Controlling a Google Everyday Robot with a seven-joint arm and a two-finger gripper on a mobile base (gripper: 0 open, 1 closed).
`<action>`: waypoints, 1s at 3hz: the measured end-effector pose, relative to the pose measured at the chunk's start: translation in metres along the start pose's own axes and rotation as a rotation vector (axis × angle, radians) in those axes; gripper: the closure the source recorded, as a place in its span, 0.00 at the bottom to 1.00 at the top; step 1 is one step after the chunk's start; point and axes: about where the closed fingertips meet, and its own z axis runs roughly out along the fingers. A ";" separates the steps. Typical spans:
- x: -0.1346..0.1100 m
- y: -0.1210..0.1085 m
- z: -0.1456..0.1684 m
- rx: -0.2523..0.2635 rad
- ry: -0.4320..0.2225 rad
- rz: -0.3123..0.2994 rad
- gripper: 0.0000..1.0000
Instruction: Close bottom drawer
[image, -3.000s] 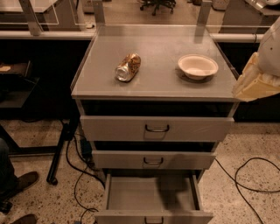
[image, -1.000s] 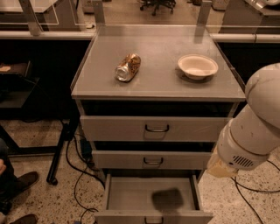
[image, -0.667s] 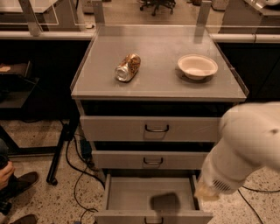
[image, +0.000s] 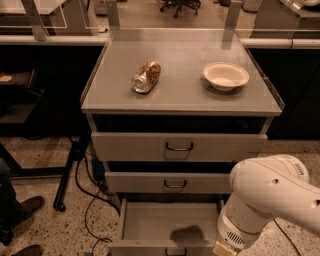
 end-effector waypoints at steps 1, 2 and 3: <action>0.004 -0.002 0.031 -0.046 -0.027 0.066 1.00; 0.009 -0.018 0.098 -0.136 -0.081 0.200 1.00; 0.016 -0.028 0.155 -0.200 -0.088 0.283 1.00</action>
Offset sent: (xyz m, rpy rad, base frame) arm 0.0032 -0.0023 -0.1985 0.2263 0.2254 -0.3763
